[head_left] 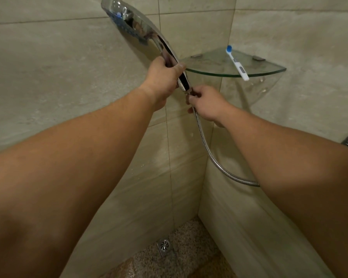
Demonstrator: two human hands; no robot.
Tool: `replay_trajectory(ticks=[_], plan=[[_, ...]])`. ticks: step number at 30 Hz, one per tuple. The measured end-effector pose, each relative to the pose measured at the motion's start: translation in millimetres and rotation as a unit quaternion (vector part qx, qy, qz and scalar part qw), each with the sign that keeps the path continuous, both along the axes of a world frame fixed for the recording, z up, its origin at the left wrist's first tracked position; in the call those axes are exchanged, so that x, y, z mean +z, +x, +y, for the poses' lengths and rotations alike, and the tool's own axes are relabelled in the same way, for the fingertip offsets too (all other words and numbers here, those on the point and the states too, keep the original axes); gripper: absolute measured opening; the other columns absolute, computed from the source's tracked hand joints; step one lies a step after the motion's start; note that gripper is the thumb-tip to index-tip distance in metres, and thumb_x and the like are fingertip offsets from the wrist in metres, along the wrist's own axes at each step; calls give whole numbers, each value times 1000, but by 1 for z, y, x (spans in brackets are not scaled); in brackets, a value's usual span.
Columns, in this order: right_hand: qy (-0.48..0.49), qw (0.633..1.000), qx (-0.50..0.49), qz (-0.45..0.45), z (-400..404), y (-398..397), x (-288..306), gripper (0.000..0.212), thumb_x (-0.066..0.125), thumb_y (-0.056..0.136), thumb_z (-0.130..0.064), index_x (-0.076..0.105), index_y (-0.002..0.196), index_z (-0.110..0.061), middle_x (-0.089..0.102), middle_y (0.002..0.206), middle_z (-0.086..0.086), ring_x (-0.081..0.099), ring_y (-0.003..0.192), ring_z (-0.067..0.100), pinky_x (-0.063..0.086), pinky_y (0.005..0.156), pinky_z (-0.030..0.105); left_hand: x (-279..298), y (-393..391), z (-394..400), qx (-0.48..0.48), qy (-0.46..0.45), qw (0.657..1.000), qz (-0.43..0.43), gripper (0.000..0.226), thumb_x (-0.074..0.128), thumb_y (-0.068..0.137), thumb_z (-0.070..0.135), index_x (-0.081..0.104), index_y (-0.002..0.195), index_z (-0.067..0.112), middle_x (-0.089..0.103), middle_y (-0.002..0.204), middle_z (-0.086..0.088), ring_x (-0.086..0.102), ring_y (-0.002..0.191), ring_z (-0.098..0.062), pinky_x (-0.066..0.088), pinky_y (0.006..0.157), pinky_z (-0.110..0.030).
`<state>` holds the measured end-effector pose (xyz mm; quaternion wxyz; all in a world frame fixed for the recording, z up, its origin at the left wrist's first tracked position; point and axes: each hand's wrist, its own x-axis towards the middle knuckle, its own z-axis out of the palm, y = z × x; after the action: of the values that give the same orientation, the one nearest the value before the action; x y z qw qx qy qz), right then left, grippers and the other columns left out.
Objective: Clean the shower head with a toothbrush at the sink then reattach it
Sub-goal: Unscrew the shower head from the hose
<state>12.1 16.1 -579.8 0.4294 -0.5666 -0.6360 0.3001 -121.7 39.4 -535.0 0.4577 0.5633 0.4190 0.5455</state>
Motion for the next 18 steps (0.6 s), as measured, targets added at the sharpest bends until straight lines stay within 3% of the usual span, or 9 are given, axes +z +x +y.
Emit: replay_trajectory(ticks=[3,9,12,16,18], plan=[[-1,1000,-29,-10,2,3,-2,13,68,89,-10,59,97,-15,58,75,-1,63,68,20,58,67,34,-1,0,0,-8,1,1000,3,11,60,101,8,54,110,6,65,111,-19,67,99,-28,60,86,-42],[14,997,-66,-36,0,3,0,40,78,78,-8,41,75,-24,60,82,5,65,72,27,59,62,38,-3,6,-4,-18,7,1000,-12,11,59,101,6,53,111,4,62,105,-17,66,94,-25,60,72,-31],[4,999,-49,-16,0,2,-1,36,77,78,-6,46,85,-22,61,84,5,64,71,25,58,63,37,-2,4,-5,-18,7,1000,-7,13,59,101,7,53,112,4,62,106,-17,66,95,-25,61,74,-33],[-30,999,8,36,-5,1,2,41,64,89,-7,51,128,-10,61,97,5,63,74,19,53,61,24,-1,0,-3,-11,11,1000,-7,13,60,101,7,54,112,6,65,106,-14,68,99,-26,62,85,-39],[-26,999,14,21,-6,0,3,31,55,96,-9,56,126,-7,60,98,5,63,77,20,51,62,23,-1,-1,-2,-5,9,1000,-3,12,60,101,7,55,111,7,66,106,-14,69,103,-29,62,87,-40]])
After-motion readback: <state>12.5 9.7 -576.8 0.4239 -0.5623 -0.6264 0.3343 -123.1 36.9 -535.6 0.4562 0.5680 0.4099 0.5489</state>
